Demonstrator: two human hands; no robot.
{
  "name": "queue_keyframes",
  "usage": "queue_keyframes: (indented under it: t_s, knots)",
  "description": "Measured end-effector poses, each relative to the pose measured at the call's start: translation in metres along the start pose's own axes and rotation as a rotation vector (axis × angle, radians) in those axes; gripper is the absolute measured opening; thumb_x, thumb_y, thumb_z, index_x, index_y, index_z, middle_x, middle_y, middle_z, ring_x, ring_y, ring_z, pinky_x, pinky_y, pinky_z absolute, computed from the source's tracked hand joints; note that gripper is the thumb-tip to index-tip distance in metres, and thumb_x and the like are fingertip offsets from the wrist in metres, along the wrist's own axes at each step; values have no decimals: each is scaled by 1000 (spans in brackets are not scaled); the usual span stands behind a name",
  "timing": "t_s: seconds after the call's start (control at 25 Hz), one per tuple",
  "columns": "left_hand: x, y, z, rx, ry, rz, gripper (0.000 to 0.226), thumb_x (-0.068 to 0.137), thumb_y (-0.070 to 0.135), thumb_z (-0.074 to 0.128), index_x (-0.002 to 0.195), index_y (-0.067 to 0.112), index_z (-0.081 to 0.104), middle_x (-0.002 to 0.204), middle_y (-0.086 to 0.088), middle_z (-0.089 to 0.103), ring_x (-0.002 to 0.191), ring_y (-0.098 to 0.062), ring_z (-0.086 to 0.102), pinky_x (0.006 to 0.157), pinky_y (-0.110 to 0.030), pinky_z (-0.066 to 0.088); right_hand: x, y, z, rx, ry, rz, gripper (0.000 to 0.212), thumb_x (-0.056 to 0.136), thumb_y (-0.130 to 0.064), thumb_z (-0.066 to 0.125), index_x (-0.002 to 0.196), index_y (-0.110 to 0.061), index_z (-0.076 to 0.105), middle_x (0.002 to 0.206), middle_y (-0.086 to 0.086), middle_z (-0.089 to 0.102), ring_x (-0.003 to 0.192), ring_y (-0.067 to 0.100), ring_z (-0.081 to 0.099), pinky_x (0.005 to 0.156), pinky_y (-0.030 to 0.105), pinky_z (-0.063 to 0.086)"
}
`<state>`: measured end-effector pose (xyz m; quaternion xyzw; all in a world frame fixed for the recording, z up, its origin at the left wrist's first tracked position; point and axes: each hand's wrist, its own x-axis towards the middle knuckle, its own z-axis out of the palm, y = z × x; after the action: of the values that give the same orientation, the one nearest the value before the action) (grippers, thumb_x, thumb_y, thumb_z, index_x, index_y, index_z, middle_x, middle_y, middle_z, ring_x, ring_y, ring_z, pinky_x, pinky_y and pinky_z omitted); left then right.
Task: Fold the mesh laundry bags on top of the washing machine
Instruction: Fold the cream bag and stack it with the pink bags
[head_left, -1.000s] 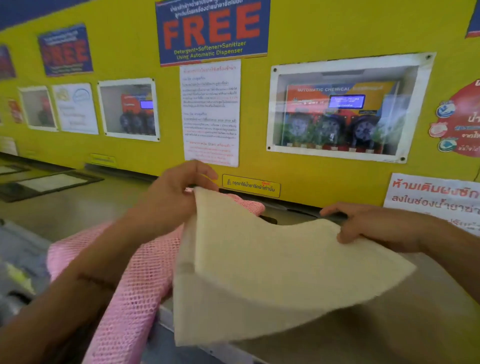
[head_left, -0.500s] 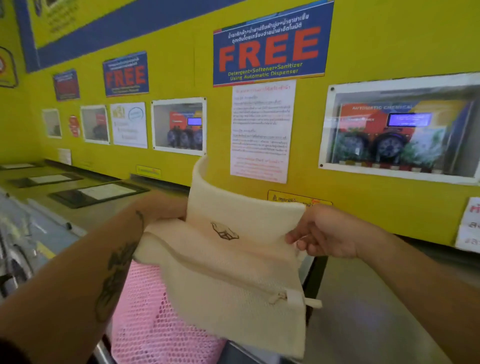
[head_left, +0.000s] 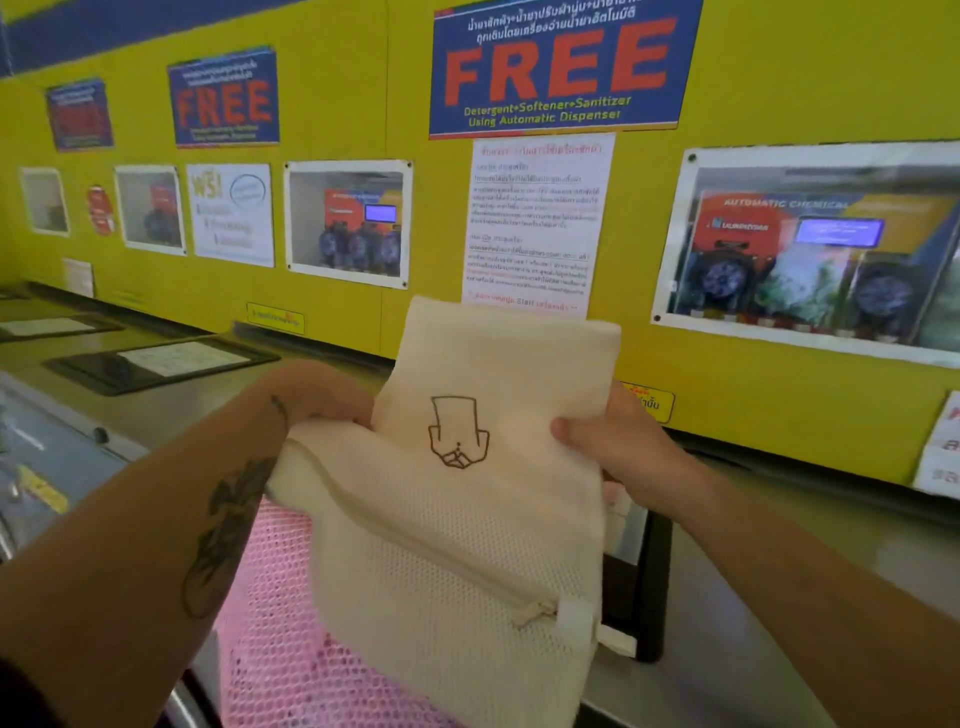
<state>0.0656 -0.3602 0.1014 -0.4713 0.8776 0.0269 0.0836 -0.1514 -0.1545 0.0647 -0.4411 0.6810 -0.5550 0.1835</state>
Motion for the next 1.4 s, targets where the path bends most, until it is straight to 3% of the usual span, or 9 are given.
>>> queue_keyframes:
  t_s: [0.24, 0.4, 0.52, 0.64, 0.84, 1.04, 1.16, 1.32, 1.4]
  knots:
    - [-6, -29, 26, -444, 240, 30, 57, 83, 28, 69, 135, 18, 50, 123, -8, 60, 97, -25, 61, 80, -31, 46, 6, 13, -12, -166, -7, 406, 75, 82, -12, 72, 140, -11, 24, 103, 15, 68, 82, 24, 70, 54, 35, 59]
    - [-41, -46, 38, -416, 448, 218, 9, 86, 26, 64, 91, 33, 67, 91, 3, 69, 83, -19, 65, 66, -26, 45, -19, 11, -16, -1021, 18, -7, 71, 79, -32, 63, 141, -28, 28, 118, 2, 56, 107, 22, 57, 82, 42, 54]
    - [-97, -52, 47, -489, 79, 324, 20, 79, 47, 71, 98, 47, 66, 103, 18, 65, 95, 0, 61, 81, -21, 46, -57, -11, -6, -970, -330, -344, 51, 86, -22, 51, 132, -42, 40, 132, -18, 42, 125, 6, 36, 105, 34, 36]
    - [-113, -50, 62, -320, -192, 284, 62, 71, 59, 70, 127, 57, 45, 136, 27, 37, 124, 0, 41, 100, -24, 34, -68, -21, 3, -921, -700, -202, 42, 93, -37, 52, 131, -49, 38, 133, -16, 45, 121, 7, 42, 105, 36, 38]
    - [-81, -54, 80, -313, 44, 228, 48, 89, 27, 61, 126, 55, 47, 153, 9, 26, 138, -19, 31, 115, -43, 27, -67, -25, 11, -1016, -611, -250, 38, 92, -48, 51, 128, -54, 39, 119, -15, 47, 110, 7, 46, 98, 37, 43]
    - [-84, -61, 106, -415, 386, 321, 48, 92, 6, 49, 120, 45, 55, 148, 7, 35, 137, -16, 33, 113, -39, 29, -92, -29, 34, -1205, -371, -549, 45, 93, -48, 41, 137, -43, 37, 114, -12, 42, 102, 9, 38, 87, 31, 40]
    - [-115, -60, 120, -439, 649, 470, 60, 79, -3, 41, 121, 38, 56, 136, 13, 44, 127, 0, 38, 105, -24, 34, -127, -44, 63, -1098, -484, -593, 50, 92, -54, 39, 139, -42, 26, 119, -12, 41, 103, 10, 38, 89, 31, 37]
    - [-139, -62, 172, -150, 535, 513, 97, 71, 26, 66, 152, 33, 11, 161, 9, 8, 148, -9, 0, 117, -41, 4, -158, -35, 102, -1273, -575, -510, 103, 78, -76, 46, 144, -35, -22, 140, 6, 29, 117, 27, 35, 101, 47, 32]
    - [-130, -63, 203, 55, 491, 438, 129, 62, 53, 76, 151, 29, -15, 161, -4, -21, 147, -23, -21, 114, -56, -8, -165, -17, 121, -1405, -462, -527, 125, 64, -84, 55, 148, -29, -21, 141, 20, 32, 115, 40, 40, 97, 53, 34]
